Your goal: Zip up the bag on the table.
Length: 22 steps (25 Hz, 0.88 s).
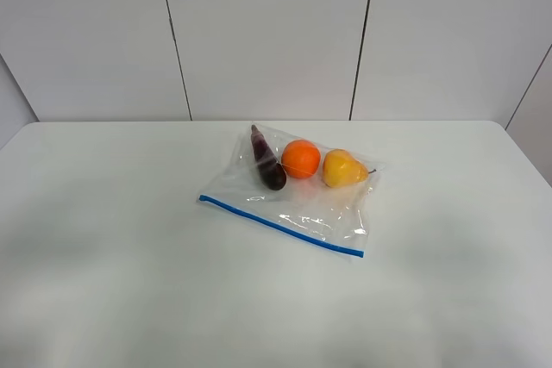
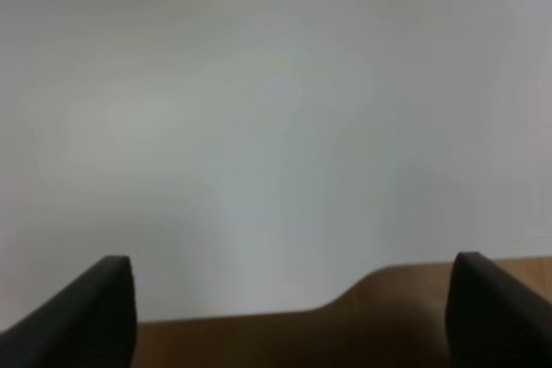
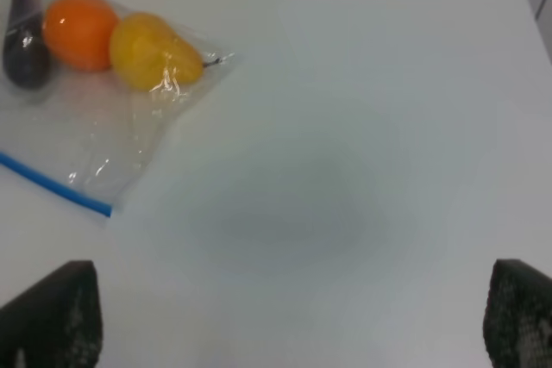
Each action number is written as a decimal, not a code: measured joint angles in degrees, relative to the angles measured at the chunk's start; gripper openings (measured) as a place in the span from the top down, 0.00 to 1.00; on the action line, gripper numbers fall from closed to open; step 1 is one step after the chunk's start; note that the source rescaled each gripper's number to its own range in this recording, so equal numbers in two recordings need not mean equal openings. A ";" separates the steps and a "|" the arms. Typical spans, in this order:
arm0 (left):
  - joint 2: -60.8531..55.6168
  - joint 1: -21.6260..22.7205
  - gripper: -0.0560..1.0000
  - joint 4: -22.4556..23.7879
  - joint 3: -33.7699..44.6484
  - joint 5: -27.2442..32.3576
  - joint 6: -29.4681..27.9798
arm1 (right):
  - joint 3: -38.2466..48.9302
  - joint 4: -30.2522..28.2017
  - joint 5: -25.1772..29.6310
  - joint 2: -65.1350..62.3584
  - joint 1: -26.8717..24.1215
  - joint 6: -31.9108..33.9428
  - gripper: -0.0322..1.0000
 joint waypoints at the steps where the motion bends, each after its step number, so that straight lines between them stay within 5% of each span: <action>1: -1.57 -0.05 0.04 0.00 0.00 0.00 0.00 | 0.00 -0.39 0.00 -0.11 0.00 0.40 0.04; 12: -18.88 -0.05 0.04 0.11 0.64 0.17 -1.94 | 0.00 -0.73 0.00 -0.24 0.00 1.27 0.04; 22: -20.06 -0.05 0.04 1.14 0.64 0.22 -2.66 | 0.00 -0.73 0.00 -0.24 0.00 1.27 0.04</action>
